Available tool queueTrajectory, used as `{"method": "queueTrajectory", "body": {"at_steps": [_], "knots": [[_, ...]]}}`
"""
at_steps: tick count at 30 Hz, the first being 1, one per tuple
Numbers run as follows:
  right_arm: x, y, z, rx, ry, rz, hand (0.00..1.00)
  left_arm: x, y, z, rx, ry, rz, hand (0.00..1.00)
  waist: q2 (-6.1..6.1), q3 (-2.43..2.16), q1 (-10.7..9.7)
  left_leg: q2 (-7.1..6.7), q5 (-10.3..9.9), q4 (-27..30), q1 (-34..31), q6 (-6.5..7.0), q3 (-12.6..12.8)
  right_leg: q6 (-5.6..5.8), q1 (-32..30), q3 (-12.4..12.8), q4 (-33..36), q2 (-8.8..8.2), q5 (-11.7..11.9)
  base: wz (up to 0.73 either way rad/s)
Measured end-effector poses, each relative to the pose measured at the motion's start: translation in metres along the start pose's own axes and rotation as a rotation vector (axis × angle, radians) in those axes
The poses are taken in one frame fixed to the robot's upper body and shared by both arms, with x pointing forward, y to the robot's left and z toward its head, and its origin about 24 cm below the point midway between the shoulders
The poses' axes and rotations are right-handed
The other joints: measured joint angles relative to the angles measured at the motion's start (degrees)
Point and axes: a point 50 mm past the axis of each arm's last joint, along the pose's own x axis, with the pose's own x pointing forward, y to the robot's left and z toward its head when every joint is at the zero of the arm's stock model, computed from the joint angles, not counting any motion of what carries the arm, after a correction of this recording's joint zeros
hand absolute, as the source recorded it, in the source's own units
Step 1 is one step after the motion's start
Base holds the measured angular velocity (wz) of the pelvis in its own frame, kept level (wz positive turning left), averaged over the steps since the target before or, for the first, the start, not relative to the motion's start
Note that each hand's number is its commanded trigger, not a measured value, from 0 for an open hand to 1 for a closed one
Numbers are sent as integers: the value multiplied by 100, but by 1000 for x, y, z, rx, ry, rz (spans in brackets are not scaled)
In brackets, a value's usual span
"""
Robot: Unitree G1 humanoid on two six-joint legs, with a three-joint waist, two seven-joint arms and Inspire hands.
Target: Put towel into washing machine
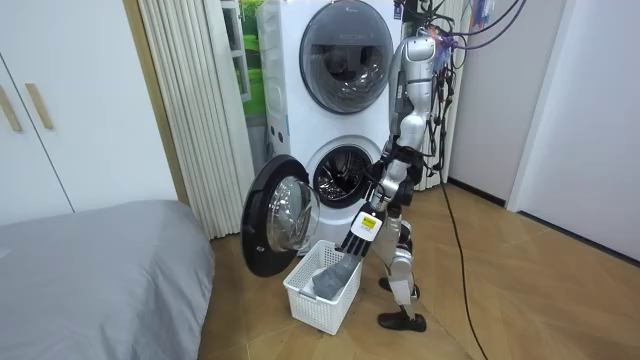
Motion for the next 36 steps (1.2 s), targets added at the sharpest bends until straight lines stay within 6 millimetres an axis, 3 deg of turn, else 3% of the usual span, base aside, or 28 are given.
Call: {"method": "queueTrajectory", "body": {"at_steps": [5,10,16,22,28,30,36], "knots": [[0,0,0,1,0,-13,0,0,0,0,2,0,0,0,27,17,-9,0,0,-3,-9,0,0,0,-4,-9,0,-2,0,0],[0,-1,2,-4,-5,-33,0,1,0,3,22,-9,-1,0,-6,3,-20,-7,2,14,-88,3,-2,1,-65,-8,-3,-8,-1,0],[1,-1,5,-9,-20,-42,0,3,-2,21,202,-66,25,0,-2,4,-37,-26,13,100,-308,20,1,0,-276,6,14,-16,0,0],[3,-6,24,-29,-52,-76,0,9,-11,50,435,-146,41,0,47,33,-287,-62,62,195,-747,68,-17,-3,-687,-36,99,-89,2,4],[7,-2,66,-125,-139,-78,0,13,-22,104,547,-298,65,0,163,150,-387,-77,116,389,-1414,109,14,-5,-1469,-10,449,-163,3,-4],[7,-1,86,-184,-177,-91,0,13,-23,122,555,-344,86,0,205,233,-364,-65,127,528,-1754,116,24,-5,-1938,75,788,-193,2,-12],[5,6,127,-231,-288,-142,0,13,-25,150,611,-392,137,0,163,339,-349,-67,136,1033,-2736,120,206,-29,-3165,341,1638,-320,-15,-15]]}}
